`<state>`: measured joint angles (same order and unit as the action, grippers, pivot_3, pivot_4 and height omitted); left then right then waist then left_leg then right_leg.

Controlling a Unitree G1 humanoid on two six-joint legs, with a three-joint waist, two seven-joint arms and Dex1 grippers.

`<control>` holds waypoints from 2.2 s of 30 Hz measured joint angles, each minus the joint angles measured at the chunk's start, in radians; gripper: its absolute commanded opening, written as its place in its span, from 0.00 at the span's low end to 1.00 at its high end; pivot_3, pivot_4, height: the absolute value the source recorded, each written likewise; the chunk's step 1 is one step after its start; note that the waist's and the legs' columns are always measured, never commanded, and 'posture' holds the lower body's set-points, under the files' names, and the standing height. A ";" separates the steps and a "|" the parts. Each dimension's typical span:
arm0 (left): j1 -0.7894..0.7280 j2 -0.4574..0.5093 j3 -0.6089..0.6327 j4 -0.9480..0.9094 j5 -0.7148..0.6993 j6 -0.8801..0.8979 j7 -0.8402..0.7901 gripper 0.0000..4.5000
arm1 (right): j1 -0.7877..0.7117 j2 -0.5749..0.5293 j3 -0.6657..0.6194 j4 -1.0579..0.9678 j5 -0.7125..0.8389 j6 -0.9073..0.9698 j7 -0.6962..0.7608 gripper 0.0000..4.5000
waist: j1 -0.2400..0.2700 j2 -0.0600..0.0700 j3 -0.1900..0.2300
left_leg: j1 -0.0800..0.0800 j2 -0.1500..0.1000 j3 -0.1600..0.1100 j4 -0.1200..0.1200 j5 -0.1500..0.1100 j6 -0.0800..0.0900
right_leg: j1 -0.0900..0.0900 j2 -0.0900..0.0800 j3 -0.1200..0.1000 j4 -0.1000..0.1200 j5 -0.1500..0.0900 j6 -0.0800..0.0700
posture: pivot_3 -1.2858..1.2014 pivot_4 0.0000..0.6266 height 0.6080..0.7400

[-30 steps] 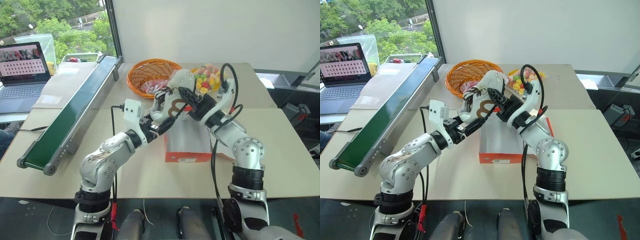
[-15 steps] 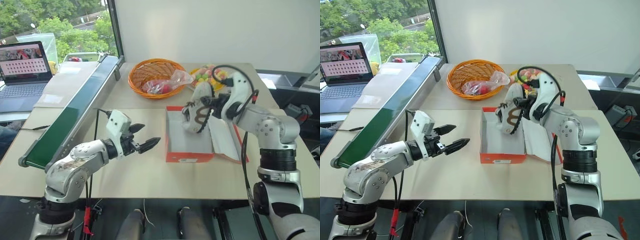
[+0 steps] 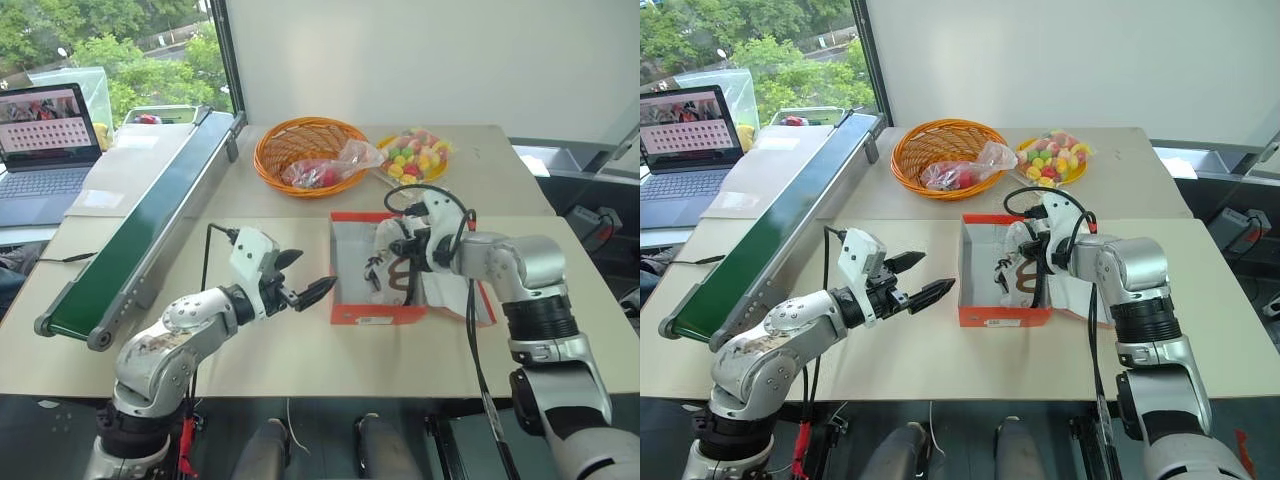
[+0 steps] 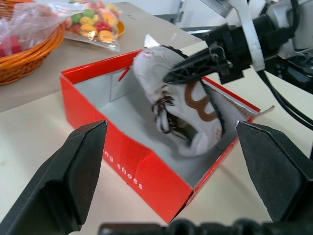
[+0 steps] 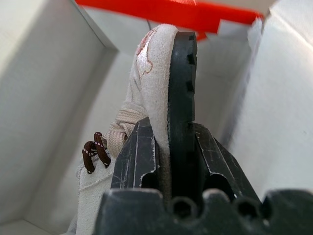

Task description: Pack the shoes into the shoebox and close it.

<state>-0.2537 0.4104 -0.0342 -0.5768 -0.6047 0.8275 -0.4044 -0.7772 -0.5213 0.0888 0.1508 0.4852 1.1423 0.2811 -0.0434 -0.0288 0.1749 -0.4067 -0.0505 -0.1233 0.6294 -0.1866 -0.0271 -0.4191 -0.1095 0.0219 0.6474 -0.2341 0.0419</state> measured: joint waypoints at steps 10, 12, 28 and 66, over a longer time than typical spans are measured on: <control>0.068 -0.025 0.009 -0.088 -0.008 0.027 0.078 1.00 | -0.003 -0.006 0.083 0.036 -0.125 -0.070 0.091 0.74 | 0.002 0.000 0.000 | 0.001 0.000 0.000 0.001 0.000 0.000 | 0.001 0.000 0.000 0.000 0.000 0.000 | 0.52 0.24 1.00; 0.068 -0.026 0.010 -0.089 -0.009 0.028 0.084 1.00 | -0.003 0.006 0.084 0.032 -0.139 -0.072 0.093 0.88 | 0.002 0.000 0.000 | 0.001 0.000 0.000 0.001 0.000 0.000 | 0.001 0.000 0.000 0.000 0.000 0.000 | 0.52 0.24 1.00; 0.005 0.000 0.012 -0.044 -0.004 0.026 0.057 1.00 | -0.055 0.053 -0.018 -0.165 -0.166 -0.101 0.129 0.99 | 0.000 0.000 0.000 | 0.000 0.000 0.000 0.001 0.000 0.000 | 0.000 0.000 0.000 0.000 0.000 0.000 | 0.52 0.24 1.00; -0.066 0.157 0.531 0.515 0.205 -0.167 0.151 1.00 | 0.010 0.238 0.037 -0.299 0.109 -0.413 0.538 0.99 | 0.009 -0.001 0.000 | 0.002 0.001 -0.001 0.000 0.000 -0.001 | -0.001 0.001 -0.001 0.001 0.001 0.000 | 0.52 0.24 1.00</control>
<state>-0.3200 0.5674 0.4964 -0.0617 -0.3994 0.6605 -0.2535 -0.7676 -0.2836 0.1257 -0.1482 0.5945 0.7292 0.8190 -0.0343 -0.0295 0.1744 -0.4050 -0.0491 -0.1241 0.6292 -0.1865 -0.0280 -0.4203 -0.1087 0.0212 0.6485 -0.2332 0.0414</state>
